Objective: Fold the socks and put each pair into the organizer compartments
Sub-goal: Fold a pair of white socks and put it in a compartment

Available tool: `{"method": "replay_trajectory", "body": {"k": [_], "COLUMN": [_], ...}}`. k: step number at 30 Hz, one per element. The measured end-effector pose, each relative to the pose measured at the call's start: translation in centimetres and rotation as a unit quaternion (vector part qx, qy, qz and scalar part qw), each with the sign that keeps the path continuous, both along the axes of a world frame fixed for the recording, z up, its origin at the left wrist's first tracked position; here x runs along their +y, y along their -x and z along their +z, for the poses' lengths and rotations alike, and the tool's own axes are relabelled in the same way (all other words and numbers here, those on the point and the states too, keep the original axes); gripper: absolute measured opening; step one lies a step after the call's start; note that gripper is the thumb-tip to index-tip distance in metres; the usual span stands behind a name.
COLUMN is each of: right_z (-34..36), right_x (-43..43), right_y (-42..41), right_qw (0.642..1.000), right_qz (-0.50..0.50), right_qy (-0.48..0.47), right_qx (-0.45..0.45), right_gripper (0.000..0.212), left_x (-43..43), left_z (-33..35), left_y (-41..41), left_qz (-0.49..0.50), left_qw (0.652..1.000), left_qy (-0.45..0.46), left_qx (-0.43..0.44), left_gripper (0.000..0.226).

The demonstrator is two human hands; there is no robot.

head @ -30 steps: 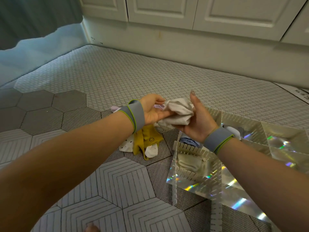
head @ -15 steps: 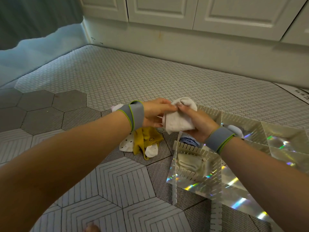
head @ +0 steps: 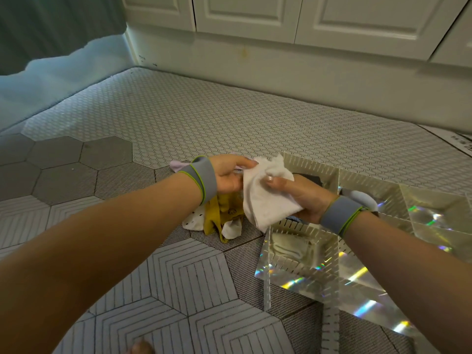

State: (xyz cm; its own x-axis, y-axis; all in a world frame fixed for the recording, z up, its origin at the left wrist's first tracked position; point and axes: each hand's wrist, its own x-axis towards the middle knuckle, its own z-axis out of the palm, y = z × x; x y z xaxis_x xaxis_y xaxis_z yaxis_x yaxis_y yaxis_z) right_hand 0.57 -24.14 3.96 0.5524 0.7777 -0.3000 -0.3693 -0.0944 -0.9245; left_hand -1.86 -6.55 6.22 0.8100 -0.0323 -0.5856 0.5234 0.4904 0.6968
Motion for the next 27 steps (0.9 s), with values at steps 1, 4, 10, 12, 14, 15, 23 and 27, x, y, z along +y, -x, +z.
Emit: {"method": "replay_trajectory", "body": {"k": [1, 4, 10, 12, 14, 15, 23, 27], "right_z": [-0.1, -0.1, -0.6, -0.7, -0.7, -0.5, 0.6, 0.7], "right_x": [0.0, -0.1, 0.1, 0.2, 0.3, 0.3, -1.9, -2.9], "right_y": [-0.1, -0.1, -0.1, -0.1, -0.1, -0.1, -1.6, -1.9], "right_qw": [1.0, 0.999, 0.991, 0.986, 0.982, 0.982, 0.961, 0.96], "right_qz": [-0.004, -0.025, -0.094, -0.114, -0.126, -0.13, -0.159, -0.121], "right_qy": [0.01, 0.031, 0.09, 0.112, 0.124, 0.119, -0.032, -0.045], "right_qx": [0.004, 0.02, 0.034, 0.052, 0.062, 0.069, 0.226, 0.249], "right_gripper": [0.091, 0.088, 0.03, 0.023, 0.02, 0.019, 0.057, 0.091], "left_x": [-0.1, -0.1, -0.5, -1.0, -1.6, -1.9, -3.2, -3.7], "left_z": [0.4, 1.2, 2.1, 2.3, 2.5, 2.6, 3.1, 3.1], "left_y": [-0.1, 0.0, 0.0, 0.2, 0.5, 0.8, 1.7, 1.7], "left_qz": [0.004, 0.02, 0.025, -0.019, -0.076, -0.11, -0.286, -0.302], "left_qw": [1.0, 0.997, 0.989, 0.978, 0.949, 0.922, 0.727, 0.695], "left_qy": [-0.01, -0.016, -0.061, -0.122, -0.215, -0.28, -0.555, -0.596], "left_qx": [-0.016, -0.067, -0.136, -0.167, -0.217, -0.243, -0.286, -0.265], "left_gripper": [0.01, 0.018, 0.039, 0.04, 0.04, 0.037, 0.018, 0.016]}}
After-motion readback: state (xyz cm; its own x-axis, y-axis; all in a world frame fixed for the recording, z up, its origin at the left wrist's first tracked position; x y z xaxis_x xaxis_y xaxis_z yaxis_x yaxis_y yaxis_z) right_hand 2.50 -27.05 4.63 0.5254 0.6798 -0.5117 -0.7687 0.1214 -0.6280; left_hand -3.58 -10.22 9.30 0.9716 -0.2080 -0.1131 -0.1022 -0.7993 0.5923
